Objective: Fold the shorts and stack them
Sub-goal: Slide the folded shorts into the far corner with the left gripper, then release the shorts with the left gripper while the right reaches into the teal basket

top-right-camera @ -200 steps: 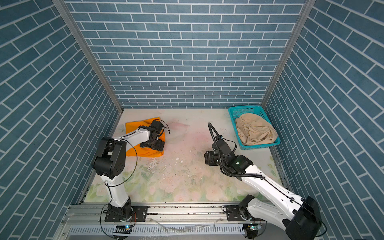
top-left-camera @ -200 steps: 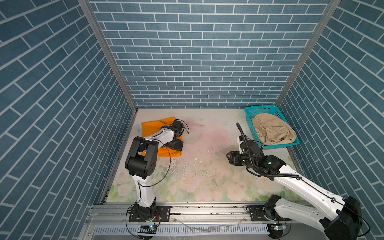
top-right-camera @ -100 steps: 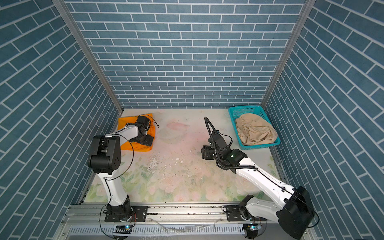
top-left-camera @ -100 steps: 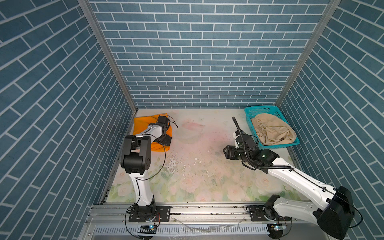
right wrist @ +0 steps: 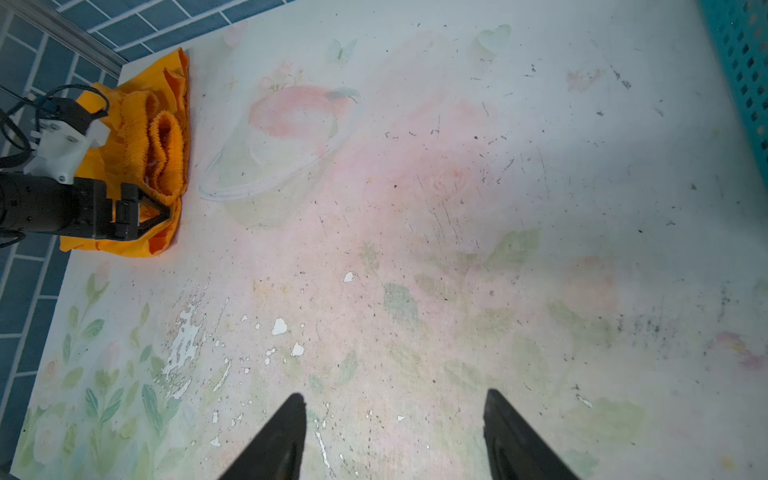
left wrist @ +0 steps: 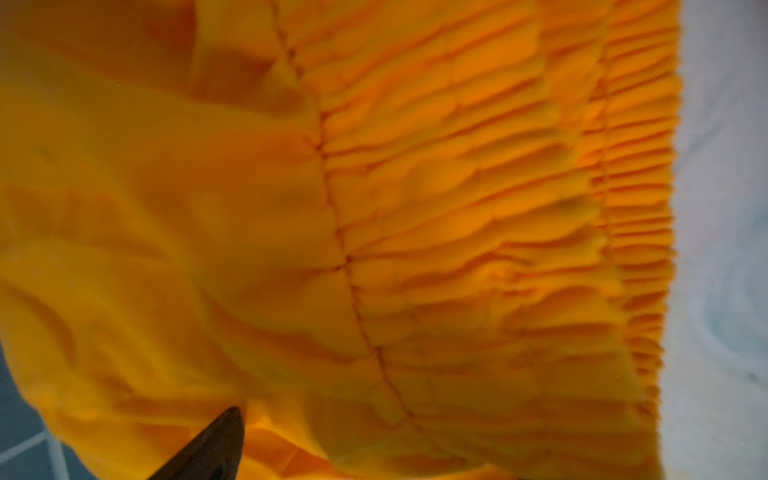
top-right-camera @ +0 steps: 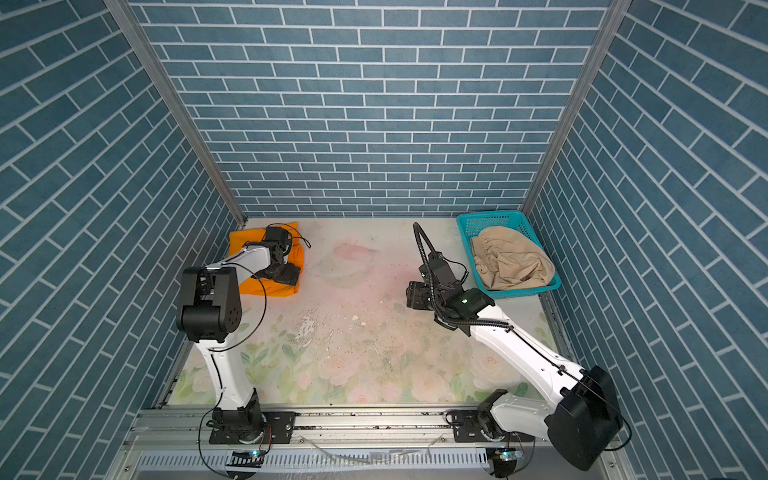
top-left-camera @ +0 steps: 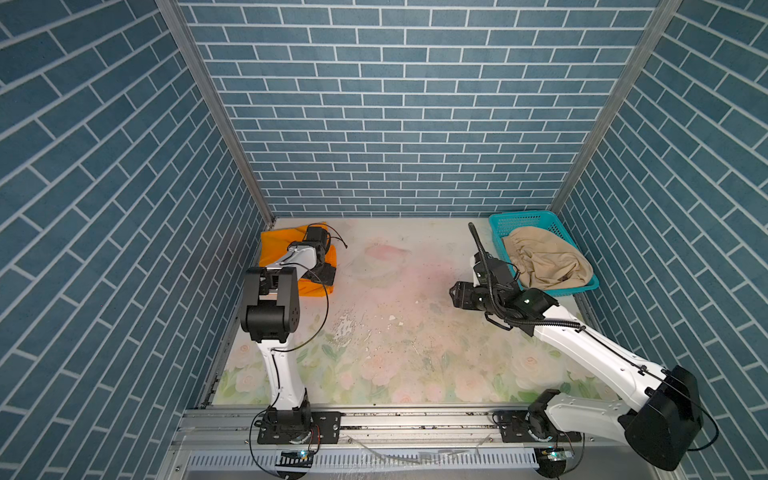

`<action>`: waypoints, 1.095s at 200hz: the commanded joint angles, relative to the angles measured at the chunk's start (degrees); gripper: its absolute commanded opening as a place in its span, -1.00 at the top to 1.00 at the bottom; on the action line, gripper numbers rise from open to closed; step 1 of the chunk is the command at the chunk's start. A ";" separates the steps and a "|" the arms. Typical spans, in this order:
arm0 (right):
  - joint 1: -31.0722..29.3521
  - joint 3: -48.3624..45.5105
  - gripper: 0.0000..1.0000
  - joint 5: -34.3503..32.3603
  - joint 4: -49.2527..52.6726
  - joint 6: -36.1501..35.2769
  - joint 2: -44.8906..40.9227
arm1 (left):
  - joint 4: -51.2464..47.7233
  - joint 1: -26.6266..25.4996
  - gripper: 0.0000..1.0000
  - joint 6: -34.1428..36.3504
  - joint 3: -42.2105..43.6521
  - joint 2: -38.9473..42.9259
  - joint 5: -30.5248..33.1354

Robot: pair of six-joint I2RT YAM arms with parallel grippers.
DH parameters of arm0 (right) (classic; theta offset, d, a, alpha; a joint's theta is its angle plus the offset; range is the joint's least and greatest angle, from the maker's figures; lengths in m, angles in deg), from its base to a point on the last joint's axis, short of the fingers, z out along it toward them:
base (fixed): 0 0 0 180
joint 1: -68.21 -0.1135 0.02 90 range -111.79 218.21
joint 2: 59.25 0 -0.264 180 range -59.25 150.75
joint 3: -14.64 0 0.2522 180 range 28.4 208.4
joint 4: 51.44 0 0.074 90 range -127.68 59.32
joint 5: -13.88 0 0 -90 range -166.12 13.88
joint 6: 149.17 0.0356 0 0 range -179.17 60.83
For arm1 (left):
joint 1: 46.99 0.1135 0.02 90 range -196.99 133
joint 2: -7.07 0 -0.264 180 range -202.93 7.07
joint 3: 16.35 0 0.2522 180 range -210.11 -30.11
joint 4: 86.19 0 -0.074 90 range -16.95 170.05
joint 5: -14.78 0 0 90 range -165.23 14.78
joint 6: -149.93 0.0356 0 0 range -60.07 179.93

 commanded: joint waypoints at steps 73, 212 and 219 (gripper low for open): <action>2.44 2.11 -0.40 -0.07 3.29 -17.69 -7.71 | -6.74 -8.91 -0.99 -13.13 7.06 38.27 -9.46; 12.96 2.92 -0.57 2.93 -1.23 -27.39 -3.51 | -14.96 -9.13 -0.99 -12.84 30.41 76.75 -15.22; 14.62 3.76 -0.58 1.88 0.75 -27.63 -3.29 | -15.22 -9.07 -0.99 -12.78 30.40 76.06 -14.04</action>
